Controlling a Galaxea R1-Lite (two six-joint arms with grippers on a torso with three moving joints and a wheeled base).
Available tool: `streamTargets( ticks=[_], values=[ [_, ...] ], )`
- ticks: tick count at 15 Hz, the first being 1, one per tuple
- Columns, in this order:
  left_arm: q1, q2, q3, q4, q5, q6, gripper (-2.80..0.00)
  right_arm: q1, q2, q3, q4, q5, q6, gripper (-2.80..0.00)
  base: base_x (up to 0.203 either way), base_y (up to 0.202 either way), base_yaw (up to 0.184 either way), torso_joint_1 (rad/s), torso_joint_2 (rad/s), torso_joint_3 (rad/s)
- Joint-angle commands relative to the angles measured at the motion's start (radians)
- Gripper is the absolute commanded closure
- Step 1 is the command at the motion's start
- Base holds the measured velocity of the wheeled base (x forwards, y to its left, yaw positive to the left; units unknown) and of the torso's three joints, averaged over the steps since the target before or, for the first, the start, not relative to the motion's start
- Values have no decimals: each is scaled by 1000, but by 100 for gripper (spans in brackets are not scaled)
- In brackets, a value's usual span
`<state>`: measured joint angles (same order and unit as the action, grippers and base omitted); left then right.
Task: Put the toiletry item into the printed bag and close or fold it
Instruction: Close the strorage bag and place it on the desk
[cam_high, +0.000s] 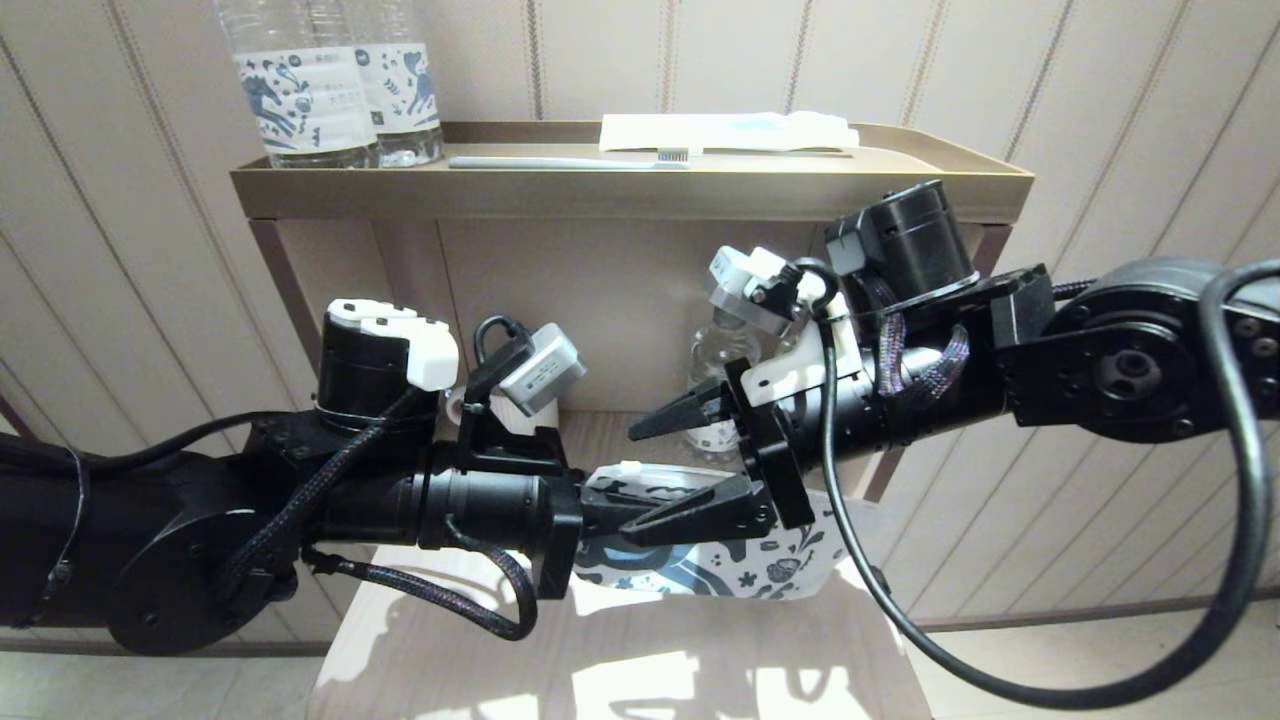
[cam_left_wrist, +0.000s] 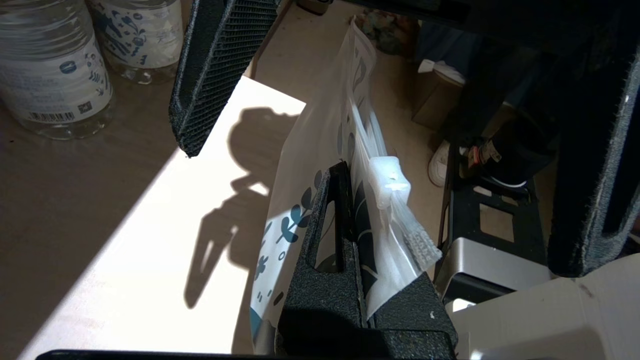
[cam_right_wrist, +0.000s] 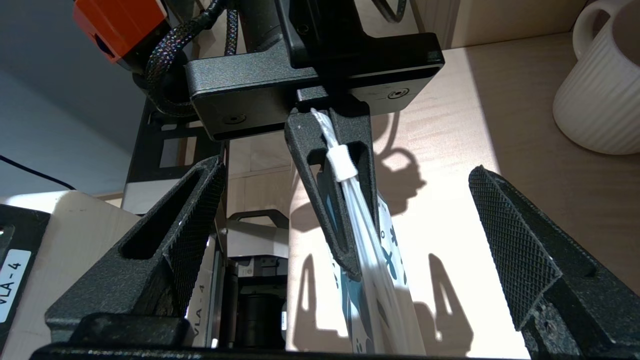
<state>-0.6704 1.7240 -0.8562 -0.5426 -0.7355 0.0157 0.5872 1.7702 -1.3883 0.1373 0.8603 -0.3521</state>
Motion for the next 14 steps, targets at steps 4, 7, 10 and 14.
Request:
streamTargets(
  ticks=[4, 7, 10, 14],
  values=[
    [0, 2, 2, -5, -4, 1, 0, 1, 2, -6, 2, 6, 0, -280, 0, 0, 0, 0, 0, 0],
    [0, 2, 2, -5, -4, 1, 0, 2, 2, -8, 2, 6, 1, 0, 0, 0, 0, 0, 0, 0],
    [0, 2, 2, -5, -4, 1, 0, 2, 2, -8, 2, 6, 1, 0, 0, 0, 0, 0, 0, 0],
    [-1, 2, 3, -7, -5, 3, 0, 6, 3, -8, 2, 9, -2, 0, 0, 0, 0, 0, 0, 0]
  ],
)
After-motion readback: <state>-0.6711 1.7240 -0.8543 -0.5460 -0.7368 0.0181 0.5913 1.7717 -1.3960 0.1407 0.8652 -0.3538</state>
